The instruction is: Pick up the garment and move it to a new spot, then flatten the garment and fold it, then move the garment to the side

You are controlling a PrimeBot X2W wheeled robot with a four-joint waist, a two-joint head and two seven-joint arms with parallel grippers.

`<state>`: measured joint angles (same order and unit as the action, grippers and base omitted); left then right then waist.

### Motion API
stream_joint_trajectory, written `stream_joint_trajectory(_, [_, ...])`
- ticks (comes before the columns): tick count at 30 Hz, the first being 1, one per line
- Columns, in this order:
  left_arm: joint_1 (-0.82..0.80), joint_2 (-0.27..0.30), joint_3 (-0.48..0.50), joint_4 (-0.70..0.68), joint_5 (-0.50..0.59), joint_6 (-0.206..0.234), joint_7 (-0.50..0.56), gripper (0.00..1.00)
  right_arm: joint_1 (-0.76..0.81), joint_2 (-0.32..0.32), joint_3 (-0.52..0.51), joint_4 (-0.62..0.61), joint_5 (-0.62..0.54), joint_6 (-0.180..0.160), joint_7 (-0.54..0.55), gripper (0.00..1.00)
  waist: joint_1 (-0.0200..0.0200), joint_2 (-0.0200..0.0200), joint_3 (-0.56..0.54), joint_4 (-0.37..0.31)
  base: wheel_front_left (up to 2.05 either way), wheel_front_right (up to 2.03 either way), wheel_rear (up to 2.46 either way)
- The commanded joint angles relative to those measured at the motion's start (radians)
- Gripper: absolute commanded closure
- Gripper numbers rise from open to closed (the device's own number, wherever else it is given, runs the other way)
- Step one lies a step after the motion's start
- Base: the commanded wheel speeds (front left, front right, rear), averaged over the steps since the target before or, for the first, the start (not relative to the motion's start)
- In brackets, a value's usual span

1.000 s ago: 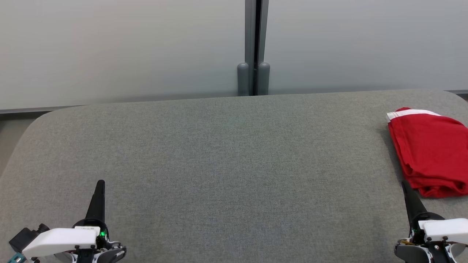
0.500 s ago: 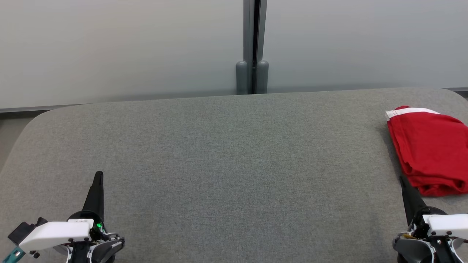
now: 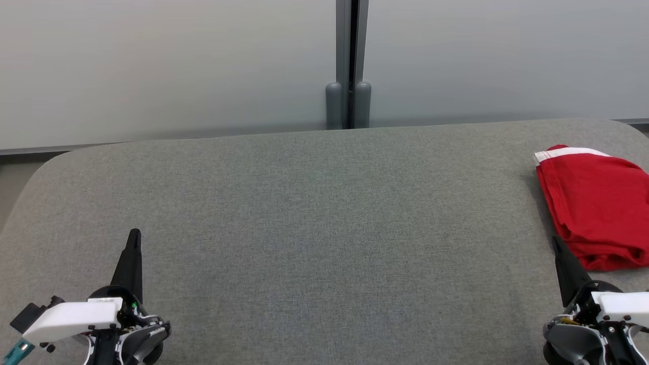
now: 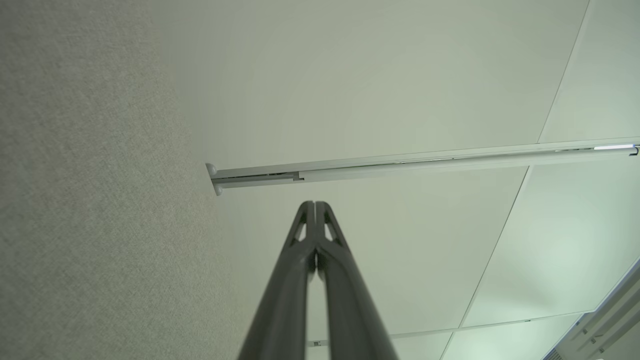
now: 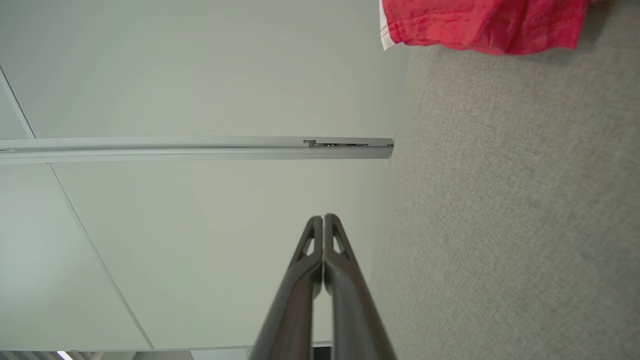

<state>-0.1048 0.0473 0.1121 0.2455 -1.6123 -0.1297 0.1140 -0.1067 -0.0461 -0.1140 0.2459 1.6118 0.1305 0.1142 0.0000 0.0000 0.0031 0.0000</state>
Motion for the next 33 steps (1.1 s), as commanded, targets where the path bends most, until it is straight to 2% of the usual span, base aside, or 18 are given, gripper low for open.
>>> stream_joint_trajectory(1, [-0.011, 0.006, 0.005, 0.0, -0.001, -0.003, 0.003, 1.0, -0.006, -0.008, -0.001, -0.002, 0.002, 0.0, 0.004, 1.0, 0.0, 0.0, 0.0, 0.0, 0.0, 0.0, 0.0])
stream_joint_trajectory(33, [-0.01, 0.006, 0.004, 0.0, -0.001, -0.003, 0.003, 1.0, -0.006, -0.008, 0.0, -0.002, 0.002, 0.0, 0.004, 1.0, 0.0, 0.0, 0.0, 0.0, 0.0, 0.0, 0.0])
